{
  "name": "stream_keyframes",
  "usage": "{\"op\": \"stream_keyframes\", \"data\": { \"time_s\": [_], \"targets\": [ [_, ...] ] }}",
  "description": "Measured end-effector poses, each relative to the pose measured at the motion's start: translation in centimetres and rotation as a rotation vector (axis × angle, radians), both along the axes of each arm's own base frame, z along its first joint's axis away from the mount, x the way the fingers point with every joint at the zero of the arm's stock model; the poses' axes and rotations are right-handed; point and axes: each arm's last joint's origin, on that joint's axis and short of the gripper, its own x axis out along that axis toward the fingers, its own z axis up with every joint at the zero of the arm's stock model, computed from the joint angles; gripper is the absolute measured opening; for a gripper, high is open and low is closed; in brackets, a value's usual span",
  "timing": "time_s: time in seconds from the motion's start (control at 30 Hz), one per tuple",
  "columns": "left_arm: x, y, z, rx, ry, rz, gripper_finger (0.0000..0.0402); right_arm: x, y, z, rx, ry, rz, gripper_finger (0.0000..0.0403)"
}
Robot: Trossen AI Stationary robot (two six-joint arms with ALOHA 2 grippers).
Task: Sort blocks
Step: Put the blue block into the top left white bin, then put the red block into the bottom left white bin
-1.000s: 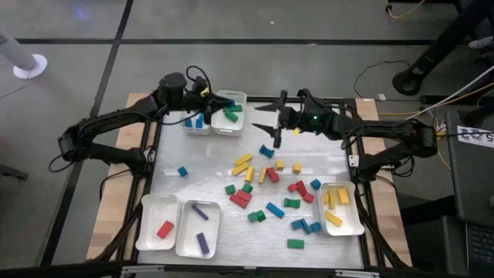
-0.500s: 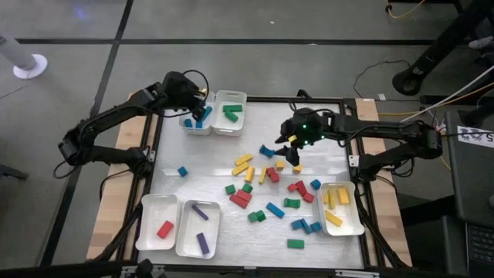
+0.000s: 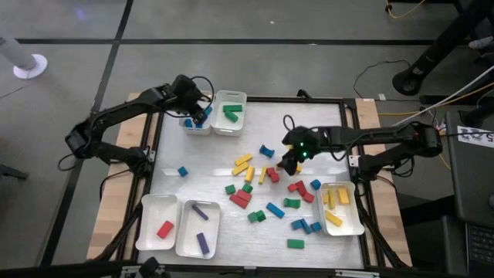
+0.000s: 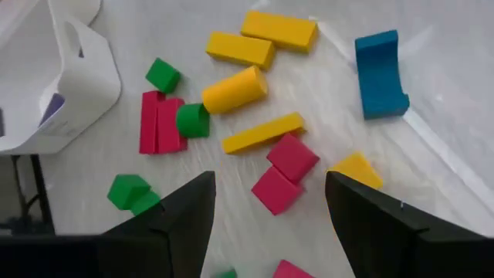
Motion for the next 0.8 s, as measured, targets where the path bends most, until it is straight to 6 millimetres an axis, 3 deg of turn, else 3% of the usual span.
{"op": "stream_keyframes", "data": {
  "time_s": [0.4, 0.8],
  "targets": [
    [1.0, 0.9, -2.9, -0.108, 0.1, 0.015, 0.0163, 0.1, 4.6, -0.5, -0.072, 0.008, -0.229, 0.0243],
    [1.1, 1.0, -3.1, -0.114, 0.106, 0.014, 0.0166, 2.5, 9.2, -6.4, -0.136, 0.093, -0.364, 0.0243]
  ]
}}
